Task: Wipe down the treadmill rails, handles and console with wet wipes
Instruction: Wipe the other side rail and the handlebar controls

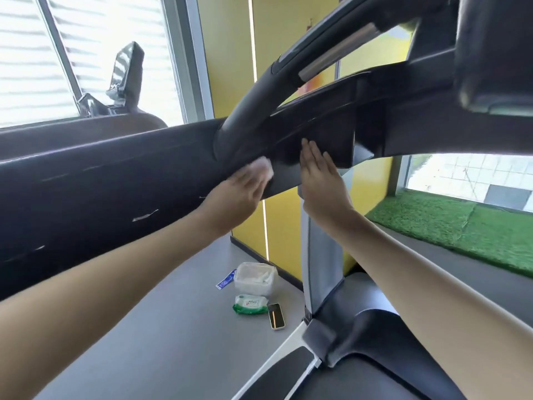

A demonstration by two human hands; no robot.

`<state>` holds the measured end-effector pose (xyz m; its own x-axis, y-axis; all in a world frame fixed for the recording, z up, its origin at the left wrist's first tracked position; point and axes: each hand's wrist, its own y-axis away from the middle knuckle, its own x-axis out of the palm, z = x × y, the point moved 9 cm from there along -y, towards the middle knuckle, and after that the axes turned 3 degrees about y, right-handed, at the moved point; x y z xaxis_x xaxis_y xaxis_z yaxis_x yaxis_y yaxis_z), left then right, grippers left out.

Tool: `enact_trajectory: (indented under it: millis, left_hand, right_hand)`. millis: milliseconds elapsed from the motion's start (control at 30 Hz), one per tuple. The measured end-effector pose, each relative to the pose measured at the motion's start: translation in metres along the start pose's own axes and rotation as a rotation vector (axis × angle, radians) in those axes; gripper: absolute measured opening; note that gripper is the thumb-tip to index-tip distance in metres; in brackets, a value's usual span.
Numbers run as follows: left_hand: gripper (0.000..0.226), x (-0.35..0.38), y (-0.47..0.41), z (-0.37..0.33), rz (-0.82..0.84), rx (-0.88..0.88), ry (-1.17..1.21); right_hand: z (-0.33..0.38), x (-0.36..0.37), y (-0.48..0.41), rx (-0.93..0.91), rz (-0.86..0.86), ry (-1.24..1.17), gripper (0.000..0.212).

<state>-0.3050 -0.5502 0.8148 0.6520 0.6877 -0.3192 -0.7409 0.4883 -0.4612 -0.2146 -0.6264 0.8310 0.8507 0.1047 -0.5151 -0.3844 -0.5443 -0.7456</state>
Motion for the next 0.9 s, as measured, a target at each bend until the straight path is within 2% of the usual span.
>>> enact_trajectory:
  millis: [67,167,300,400,500,567,700,767,833,900]
  left_hand:
    - [0.052,-0.002,-0.002,0.006,-0.012,-0.057,-0.023]
    - [0.051,0.004,-0.001,-0.022,0.018,0.082,0.048]
    - [0.054,-0.001,0.001,0.002,-0.005,-0.034,-0.009]
    - [0.051,0.002,-0.004,-0.018,0.046,0.105,0.053]
    - [0.052,-0.002,-0.002,-0.001,-0.026,0.013,0.048]
    - [0.056,0.0,-0.006,0.007,-0.004,-0.054,-0.018]
    - [0.053,0.003,-0.047,-0.007,-0.015,-0.041,0.068]
    - [0.054,0.011,-0.061,-0.017,0.027,-0.039,0.038]
    - [0.052,0.02,-0.06,-0.024,0.052,-0.013,0.011]
    - [0.049,0.02,-0.047,-0.025,0.016,0.019,0.094]
  right_hand:
    - [-0.002,0.0,0.002,0.001,0.003,-0.011,0.078]
    - [-0.003,0.003,0.005,-0.024,-0.046,0.035,0.072]
    - [-0.005,0.0,0.006,-0.06,-0.127,0.022,0.068]
    - [-0.005,0.0,0.009,-0.052,-0.146,0.027,0.067]
    - [-0.006,-0.001,0.009,-0.05,-0.16,-0.01,0.072]
    - [-0.008,-0.002,0.01,-0.055,-0.17,-0.035,0.073]
    - [-0.007,-0.005,0.011,-0.099,-0.199,-0.034,0.064]
    - [-0.006,-0.006,0.011,-0.116,-0.205,-0.021,0.059]
    - [-0.005,-0.007,0.011,-0.137,-0.197,-0.028,0.059]
    - [-0.007,-0.007,0.012,-0.138,-0.179,-0.022,0.06]
